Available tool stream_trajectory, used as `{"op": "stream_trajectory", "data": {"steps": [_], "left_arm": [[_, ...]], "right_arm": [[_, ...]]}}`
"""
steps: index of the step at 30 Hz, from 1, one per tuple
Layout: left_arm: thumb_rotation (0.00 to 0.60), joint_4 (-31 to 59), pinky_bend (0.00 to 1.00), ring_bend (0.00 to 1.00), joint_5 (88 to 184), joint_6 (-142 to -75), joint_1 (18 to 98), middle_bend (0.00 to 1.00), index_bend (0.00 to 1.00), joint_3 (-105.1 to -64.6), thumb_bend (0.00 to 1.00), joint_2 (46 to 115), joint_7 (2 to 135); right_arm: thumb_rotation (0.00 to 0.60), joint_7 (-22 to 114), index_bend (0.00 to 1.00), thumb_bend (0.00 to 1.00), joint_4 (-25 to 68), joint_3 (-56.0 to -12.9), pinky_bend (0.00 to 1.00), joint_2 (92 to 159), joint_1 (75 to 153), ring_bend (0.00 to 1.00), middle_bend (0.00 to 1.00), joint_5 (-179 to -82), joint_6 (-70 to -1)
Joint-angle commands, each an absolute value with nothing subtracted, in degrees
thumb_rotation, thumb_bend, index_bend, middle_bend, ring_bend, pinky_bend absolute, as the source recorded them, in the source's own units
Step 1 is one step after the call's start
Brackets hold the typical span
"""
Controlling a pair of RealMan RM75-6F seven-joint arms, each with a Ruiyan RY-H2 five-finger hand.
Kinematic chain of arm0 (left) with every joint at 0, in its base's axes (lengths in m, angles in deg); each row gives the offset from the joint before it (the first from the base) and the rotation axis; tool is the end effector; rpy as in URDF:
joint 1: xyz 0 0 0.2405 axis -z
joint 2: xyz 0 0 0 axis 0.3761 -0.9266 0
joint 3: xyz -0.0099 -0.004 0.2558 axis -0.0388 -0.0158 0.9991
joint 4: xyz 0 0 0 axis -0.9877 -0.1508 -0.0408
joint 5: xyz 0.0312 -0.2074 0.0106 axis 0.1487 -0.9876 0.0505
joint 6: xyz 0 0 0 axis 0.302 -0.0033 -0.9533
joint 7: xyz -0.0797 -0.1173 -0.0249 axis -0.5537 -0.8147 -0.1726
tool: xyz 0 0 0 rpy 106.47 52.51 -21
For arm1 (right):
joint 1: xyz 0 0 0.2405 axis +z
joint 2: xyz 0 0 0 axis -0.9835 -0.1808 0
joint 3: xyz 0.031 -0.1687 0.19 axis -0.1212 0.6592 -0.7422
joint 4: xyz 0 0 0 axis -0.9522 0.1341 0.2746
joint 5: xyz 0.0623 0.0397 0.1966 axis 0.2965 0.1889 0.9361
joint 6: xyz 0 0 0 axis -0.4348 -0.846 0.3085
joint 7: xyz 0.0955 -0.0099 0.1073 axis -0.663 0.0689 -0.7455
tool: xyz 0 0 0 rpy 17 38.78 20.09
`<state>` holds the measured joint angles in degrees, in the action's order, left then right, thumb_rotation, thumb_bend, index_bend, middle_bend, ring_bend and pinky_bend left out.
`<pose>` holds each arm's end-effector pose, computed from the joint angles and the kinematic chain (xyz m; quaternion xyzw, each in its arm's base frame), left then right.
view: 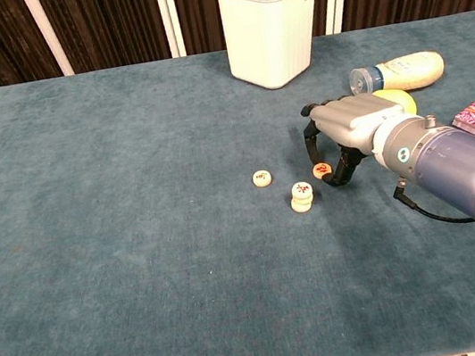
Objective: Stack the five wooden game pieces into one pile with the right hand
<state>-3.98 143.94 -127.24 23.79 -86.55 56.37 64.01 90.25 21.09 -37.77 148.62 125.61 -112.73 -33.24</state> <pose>-0.3606 0.1816 0.2260 -0.4668 -0.4196 -0.3484 0.6962 -0.1325 -0.3455 -0.0850 0.7216 -0.3820 0.2856 0.5018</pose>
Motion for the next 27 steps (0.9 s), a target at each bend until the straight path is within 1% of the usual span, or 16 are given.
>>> {"op": "stream_trajectory", "data": {"steps": [1,21,27], "left_arm": [[0.6,-4.0,0.09,0.0,143.9,-127.2,23.8,0.0,0.05,-86.6,0.15,56.4,64.0],[0.6,-4.0,0.09,0.0,144.0,-127.2,23.8,0.0,0.05,-86.5,0.15,56.3,63.8],[0.6,-4.0,0.09,0.0,144.0,-127.2,23.8,0.0,0.05,-86.5,0.15,56.2,63.8]], "right_arm": [[0.6,90.3,0.51,0.43,21.1,-37.8,0.0,148.6,125.6,0.0,0.0,-112.6,-33.3],[0.6,91.2,0.52,0.44,21.2,-37.8,0.0,148.6,125.6,0.0,0.0,-111.7,-32.8],[0.6,90.7,0.53,0.44,22.9,-38.7,0.0,147.9,125.8,0.0,0.0,-112.3,-33.5]]}}
